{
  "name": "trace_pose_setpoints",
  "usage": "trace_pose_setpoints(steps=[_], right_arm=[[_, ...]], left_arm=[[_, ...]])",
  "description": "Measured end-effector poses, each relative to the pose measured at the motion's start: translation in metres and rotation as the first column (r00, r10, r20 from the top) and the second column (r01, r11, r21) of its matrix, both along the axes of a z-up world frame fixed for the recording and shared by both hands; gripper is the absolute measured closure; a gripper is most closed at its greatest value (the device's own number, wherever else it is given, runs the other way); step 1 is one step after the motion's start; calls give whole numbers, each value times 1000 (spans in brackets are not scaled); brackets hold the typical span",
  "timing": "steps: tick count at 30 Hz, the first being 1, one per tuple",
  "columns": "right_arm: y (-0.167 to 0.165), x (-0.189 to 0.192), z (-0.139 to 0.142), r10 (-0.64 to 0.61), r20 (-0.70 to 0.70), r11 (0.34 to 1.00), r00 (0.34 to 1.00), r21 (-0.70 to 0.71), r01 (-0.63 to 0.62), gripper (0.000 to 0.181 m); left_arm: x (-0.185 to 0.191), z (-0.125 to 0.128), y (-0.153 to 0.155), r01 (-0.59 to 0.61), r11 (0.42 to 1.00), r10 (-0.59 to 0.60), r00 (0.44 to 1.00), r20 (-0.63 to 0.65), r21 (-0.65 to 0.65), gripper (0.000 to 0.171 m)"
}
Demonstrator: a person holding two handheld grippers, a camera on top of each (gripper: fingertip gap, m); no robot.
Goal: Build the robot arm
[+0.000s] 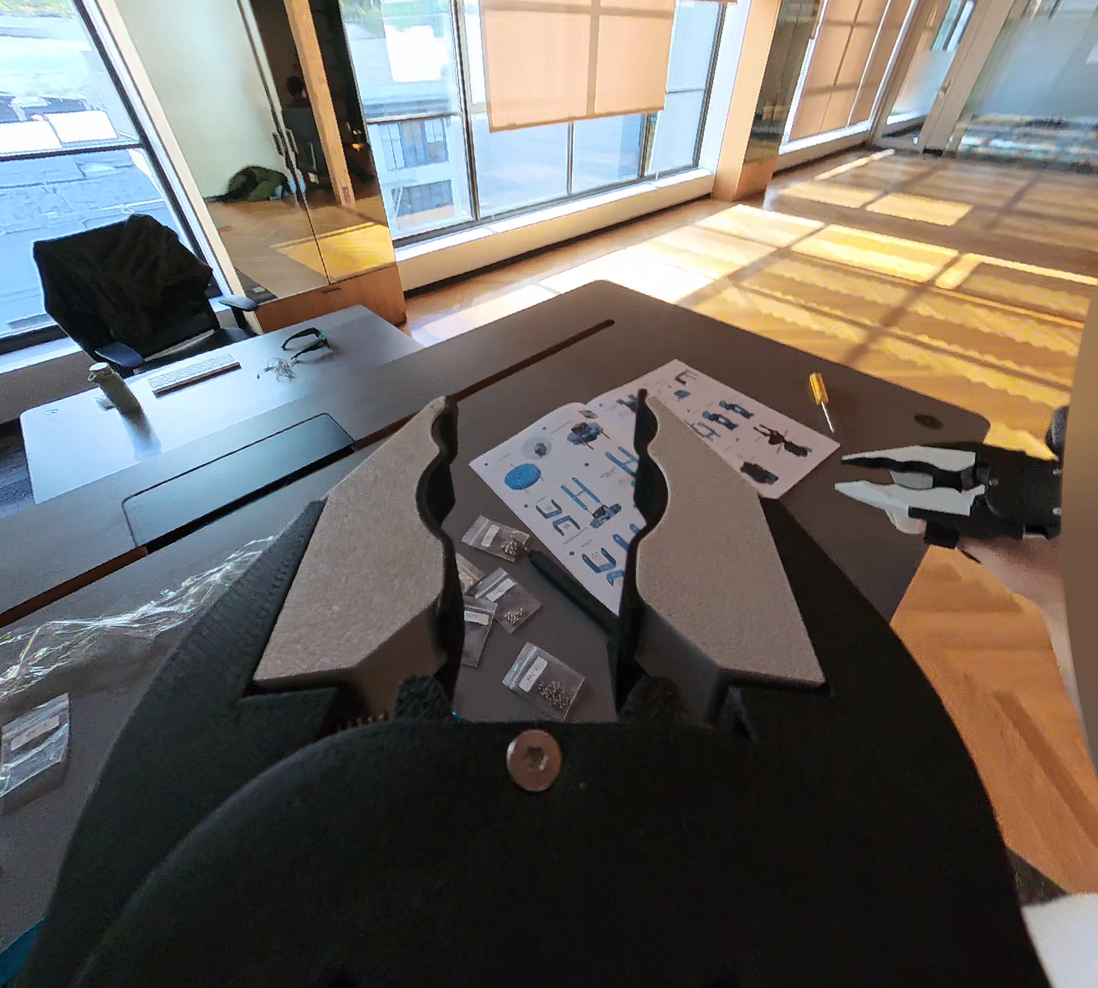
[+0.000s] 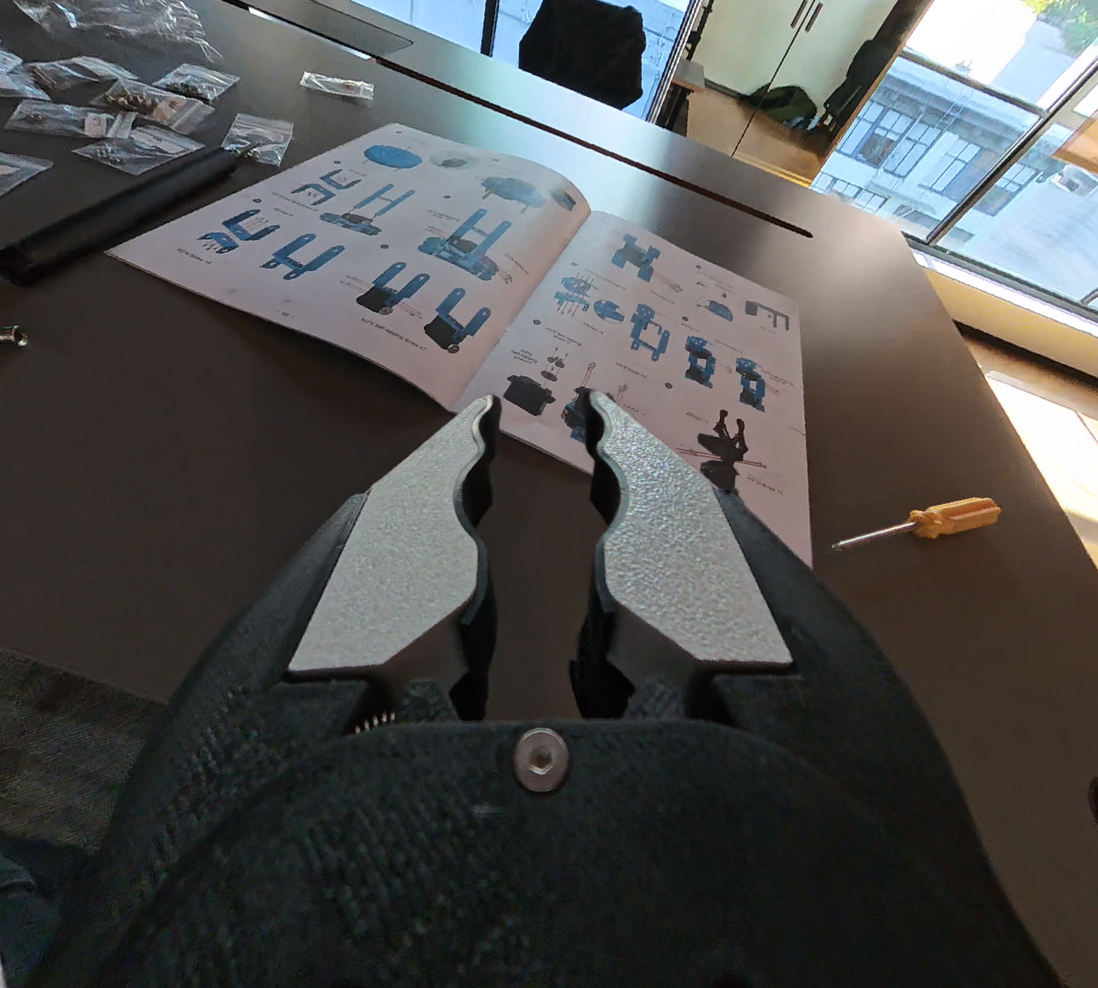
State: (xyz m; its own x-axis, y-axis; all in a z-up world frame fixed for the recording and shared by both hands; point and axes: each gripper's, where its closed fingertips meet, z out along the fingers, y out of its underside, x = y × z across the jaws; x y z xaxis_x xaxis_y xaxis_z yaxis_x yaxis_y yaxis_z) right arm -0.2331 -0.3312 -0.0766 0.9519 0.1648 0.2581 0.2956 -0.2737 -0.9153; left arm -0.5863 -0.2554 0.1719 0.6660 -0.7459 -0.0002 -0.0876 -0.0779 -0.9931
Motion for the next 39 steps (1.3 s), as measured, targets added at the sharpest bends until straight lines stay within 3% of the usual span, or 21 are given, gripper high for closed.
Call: trace_pose_setpoints(steps=[4,11,14,17,21,27,30,33,39], right_arm=[[8,12,-6,36,-7,999,999,3,-36,154],[10,48,-18,150,-10,989,989,-10,-151,153],[9,66,-12,215,-48,977,975,17,-214,152],[15,83,-7,263,-94,965,960,45,-260,151],[32,101,-4,316,-88,948,945,68,-311,143],[55,97,-1,389,-29,912,921,156,-381,140],[55,90,6,412,14,892,911,197,-407,140],[53,81,-2,453,7,880,891,154,-449,140],[55,74,-14,470,24,878,882,90,-470,134]], left_arm=[[28,-14,2,29,999,-31,995,-94,-30,113],[60,-29,-1,-76,996,66,976,-210,-39,113],[88,-45,-13,-43,997,31,979,-199,-57,112],[118,-76,-25,-1,993,-10,995,-96,-118,112],[163,-140,-41,87,969,-82,996,30,-231,113],[222,-231,-61,141,916,-146,989,17,-376,111],[242,-259,-64,119,908,-146,988,-39,-401,110],[260,-283,-64,115,900,-172,980,-101,-420,108],[270,-298,-52,84,899,-157,978,-137,-430,105]])
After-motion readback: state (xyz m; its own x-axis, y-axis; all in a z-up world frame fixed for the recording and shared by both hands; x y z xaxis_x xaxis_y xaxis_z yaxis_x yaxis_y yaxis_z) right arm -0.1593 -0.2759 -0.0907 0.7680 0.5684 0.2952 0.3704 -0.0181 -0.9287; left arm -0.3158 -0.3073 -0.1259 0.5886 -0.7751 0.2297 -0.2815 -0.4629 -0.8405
